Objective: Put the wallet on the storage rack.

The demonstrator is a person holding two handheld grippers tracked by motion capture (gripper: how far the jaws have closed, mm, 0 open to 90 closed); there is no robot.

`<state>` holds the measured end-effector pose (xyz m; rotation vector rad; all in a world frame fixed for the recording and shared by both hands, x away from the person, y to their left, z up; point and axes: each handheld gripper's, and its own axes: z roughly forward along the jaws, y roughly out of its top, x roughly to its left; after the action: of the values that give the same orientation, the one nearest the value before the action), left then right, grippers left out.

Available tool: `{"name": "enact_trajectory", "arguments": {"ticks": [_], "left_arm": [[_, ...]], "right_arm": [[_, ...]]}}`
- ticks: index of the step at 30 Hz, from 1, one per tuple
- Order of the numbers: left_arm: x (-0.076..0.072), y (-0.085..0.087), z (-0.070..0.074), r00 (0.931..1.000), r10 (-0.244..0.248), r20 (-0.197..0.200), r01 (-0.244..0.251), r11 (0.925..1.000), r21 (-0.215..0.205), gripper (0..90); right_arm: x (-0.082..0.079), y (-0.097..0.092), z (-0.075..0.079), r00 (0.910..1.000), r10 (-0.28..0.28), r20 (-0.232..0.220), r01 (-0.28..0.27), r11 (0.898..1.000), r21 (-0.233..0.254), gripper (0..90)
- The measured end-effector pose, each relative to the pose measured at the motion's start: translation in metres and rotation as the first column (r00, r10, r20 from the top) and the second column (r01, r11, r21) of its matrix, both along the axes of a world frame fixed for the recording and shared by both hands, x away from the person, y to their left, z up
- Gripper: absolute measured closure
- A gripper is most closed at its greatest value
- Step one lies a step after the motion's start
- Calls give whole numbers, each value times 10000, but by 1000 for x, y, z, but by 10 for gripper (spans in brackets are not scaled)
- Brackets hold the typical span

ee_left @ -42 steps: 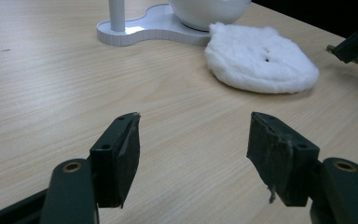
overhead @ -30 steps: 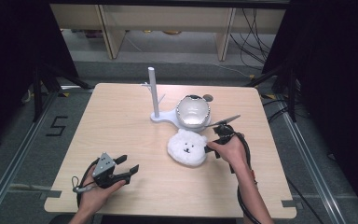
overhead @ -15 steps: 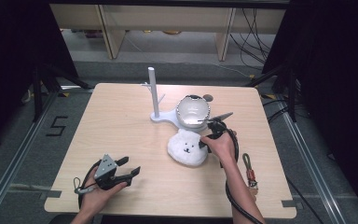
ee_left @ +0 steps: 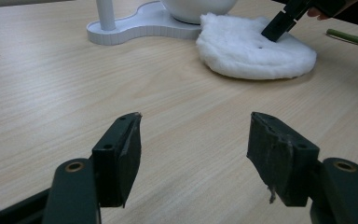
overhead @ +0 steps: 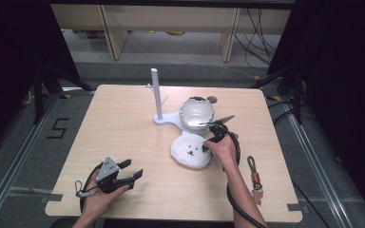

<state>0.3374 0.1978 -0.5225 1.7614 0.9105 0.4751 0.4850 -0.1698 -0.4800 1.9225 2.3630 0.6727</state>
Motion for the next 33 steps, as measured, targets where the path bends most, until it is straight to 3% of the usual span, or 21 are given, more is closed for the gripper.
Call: {"name": "enact_trajectory", "arguments": {"ticks": [5,8,10,13,14,16,18,21,23,25,26,27,31,33], "left_arm": [[1,1,0,9999,87,-75,-88,9999,-133,341],[1,1,0,9999,108,-88,-109,9999,-87,342],[1,1,0,9999,100,-75,-101,9999,-74,343],[0,1,0,9999,134,-74,-135,9999,-103,343],[0,2,0,9997,196,-113,-196,9998,-60,343],[1,2,0,9999,140,-98,-142,9998,-147,343],[1,2,0,9998,144,-120,-146,9998,-124,343],[1,2,0,9998,165,-120,-166,9998,-129,343],[1,2,0,9998,183,-120,-184,9997,-128,344],[1,1,0,9997,184,-132,-186,9998,-108,344],[1,1,0,9998,185,-125,-186,9998,-87,345],[1,1,0,9998,180,-115,-181,9998,-81,346],[1,2,0,9997,200,-112,-201,9997,-122,346],[1,2,0,9997,208,-119,-210,9997,-140,346]], "right_arm": [[1,-1,0,9994,345,11,-345,9992,217,740],[-2,1,3,9999,95,-107,-95,10000,-11,776],[-3,0,3,9981,552,285,-548,9984,-131,792],[-8,2,8,9978,634,198,-628,9975,-324,810],[-12,5,11,9990,432,-68,-432,9991,-52,814],[-16,1,13,9971,747,122,-745,9971,-172,815],[-24,2,20,9978,642,148,-644,9979,91,817],[-33,-2,27,9931,918,729,-931,9955,155,819],[-36,-7,30,9765,1469,1578,-1533,9878,289,820],[-41,-9,35,9655,1656,2009,-1707,9853,80,822],[-43,-10,37,9641,1609,2112,-1704,9850,271,823],[-44,-12,40,9553,1771,2367,-1861,9824,160,823],[-50,-18,44,9459,1812,2692,-1979,9795,364,825],[-53,-19,46,9458,1661,2790,-1886,9805,556,825]]}}
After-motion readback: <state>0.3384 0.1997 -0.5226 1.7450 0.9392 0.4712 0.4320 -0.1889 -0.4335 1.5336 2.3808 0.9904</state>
